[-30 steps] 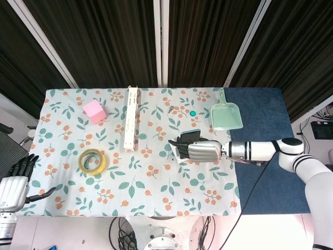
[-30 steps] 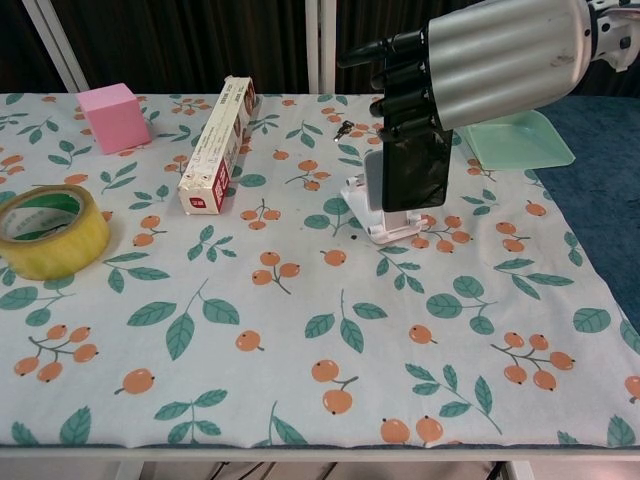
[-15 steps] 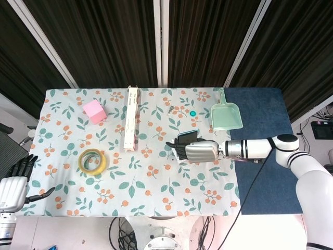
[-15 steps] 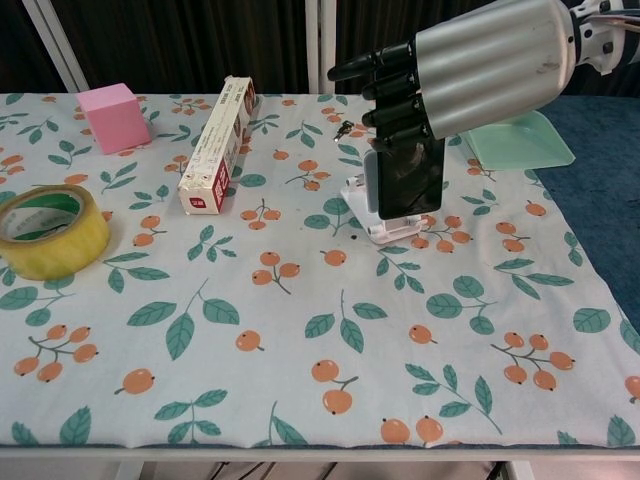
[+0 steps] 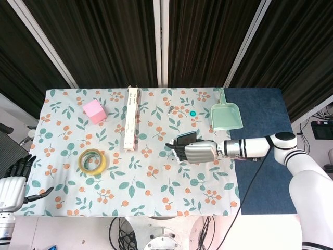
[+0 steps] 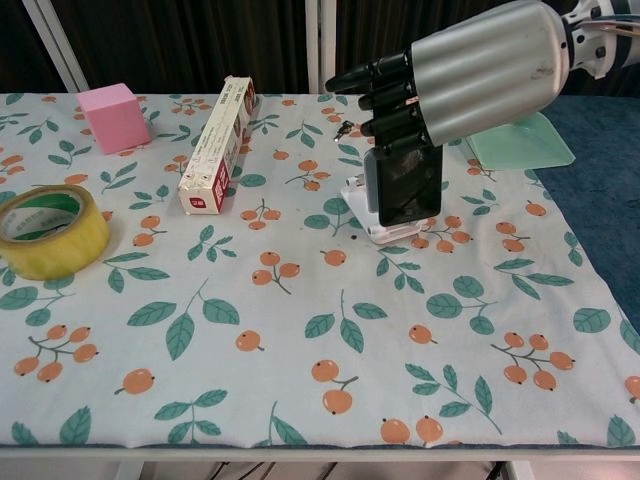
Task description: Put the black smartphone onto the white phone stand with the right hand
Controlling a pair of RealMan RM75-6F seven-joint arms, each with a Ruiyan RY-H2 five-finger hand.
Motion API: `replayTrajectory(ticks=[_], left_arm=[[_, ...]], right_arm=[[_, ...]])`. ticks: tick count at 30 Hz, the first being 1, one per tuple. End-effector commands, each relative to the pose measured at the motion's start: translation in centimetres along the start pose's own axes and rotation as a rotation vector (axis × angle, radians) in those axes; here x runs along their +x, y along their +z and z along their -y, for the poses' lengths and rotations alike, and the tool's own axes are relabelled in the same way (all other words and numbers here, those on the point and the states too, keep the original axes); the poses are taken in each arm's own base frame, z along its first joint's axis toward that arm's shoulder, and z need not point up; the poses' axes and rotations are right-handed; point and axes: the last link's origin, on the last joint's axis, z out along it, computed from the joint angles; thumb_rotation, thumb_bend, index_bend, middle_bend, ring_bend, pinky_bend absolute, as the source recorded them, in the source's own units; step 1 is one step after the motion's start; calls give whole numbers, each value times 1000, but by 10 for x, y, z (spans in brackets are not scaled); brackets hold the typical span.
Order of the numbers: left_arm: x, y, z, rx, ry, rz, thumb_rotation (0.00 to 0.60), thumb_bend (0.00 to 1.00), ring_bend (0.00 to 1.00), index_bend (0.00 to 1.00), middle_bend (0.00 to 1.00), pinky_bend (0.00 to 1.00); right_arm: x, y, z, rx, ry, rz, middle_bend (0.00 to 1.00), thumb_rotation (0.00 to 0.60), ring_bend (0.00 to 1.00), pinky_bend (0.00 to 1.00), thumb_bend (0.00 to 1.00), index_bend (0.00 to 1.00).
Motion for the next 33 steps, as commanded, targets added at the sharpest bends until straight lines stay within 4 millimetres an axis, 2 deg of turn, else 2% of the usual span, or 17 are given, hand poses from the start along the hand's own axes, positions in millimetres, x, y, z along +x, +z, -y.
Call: replayTrajectory(ticks=[1, 9, 16, 33], left_arm=[[-1, 0, 0, 0, 0, 3, 249, 82, 67, 24, 44, 157], [-2, 2, -1, -2, 2, 5, 252, 82, 66, 24, 44, 157], [-1, 2, 0, 1, 9, 5, 253, 82, 67, 24, 44, 157], [-2, 3, 1, 6, 9, 12, 257, 82, 67, 23, 44, 157]], right_arm=[[-1, 2, -1, -2, 1, -6, 261, 600, 220, 0, 378, 560], [-4, 6, 0, 2, 0, -6, 210, 600, 137, 0, 380, 518], [-5, 12, -2, -15, 6, -14, 202, 600, 132, 0, 386, 515], [-9, 10, 4, 2, 19, -10, 200, 600, 128, 0, 388, 521]])
